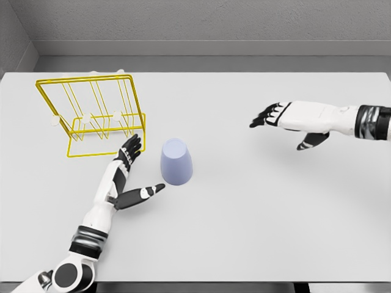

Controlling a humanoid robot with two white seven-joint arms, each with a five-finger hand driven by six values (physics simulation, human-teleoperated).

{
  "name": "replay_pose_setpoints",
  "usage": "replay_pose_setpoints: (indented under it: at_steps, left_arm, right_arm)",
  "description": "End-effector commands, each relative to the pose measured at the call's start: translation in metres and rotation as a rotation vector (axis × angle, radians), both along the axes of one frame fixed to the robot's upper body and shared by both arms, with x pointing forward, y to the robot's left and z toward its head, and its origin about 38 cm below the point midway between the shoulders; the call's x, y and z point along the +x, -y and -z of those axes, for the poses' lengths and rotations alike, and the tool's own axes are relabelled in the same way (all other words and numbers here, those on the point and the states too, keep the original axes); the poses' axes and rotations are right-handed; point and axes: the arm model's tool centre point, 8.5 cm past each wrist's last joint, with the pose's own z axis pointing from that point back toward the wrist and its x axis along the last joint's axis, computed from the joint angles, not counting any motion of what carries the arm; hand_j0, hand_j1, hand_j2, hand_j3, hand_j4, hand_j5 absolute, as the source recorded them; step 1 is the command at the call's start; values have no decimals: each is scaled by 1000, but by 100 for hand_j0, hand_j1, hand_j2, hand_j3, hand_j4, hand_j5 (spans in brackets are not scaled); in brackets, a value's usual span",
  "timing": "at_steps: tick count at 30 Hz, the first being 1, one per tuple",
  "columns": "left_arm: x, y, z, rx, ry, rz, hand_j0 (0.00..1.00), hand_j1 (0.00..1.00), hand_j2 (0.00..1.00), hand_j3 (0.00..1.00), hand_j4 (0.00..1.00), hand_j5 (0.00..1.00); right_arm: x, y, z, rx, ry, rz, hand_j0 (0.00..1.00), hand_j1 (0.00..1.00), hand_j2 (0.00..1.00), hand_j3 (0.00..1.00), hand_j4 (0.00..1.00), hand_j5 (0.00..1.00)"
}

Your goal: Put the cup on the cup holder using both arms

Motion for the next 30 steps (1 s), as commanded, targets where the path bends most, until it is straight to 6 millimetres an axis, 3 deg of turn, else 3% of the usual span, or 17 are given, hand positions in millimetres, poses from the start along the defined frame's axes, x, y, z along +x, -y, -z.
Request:
replay_pose_setpoints:
  at_steps: [1, 3, 10, 16, 30]
  left_arm:
    - [0, 5, 2, 8, -11, 2, 100, 100, 100, 100, 100, 100]
    - [1, 15, 1, 2, -10, 24, 100, 100, 100, 100, 100, 100]
    - [5, 22, 4, 16, -35, 22, 100, 100, 100, 100, 100, 100]
    - [11, 26, 5, 25, -40, 20, 100, 100, 100, 100, 100, 100]
    - [18, 43, 8, 57, -39, 43, 100, 100, 100, 100, 100, 100]
  right_arm:
    - [7, 13, 12, -1, -39, 54, 100, 100, 100, 100, 100, 100]
    - [7, 17, 15, -1, -48, 65, 100, 100, 100, 100, 100, 100]
    - [16, 57, 14, -3, -57, 182, 100, 100, 100, 100, 100, 100]
    - [19, 64, 16, -2, -66, 209, 100, 100, 100, 100, 100, 100]
    - [19, 59, 18, 4, -68, 197, 100, 100, 100, 100, 100, 100]
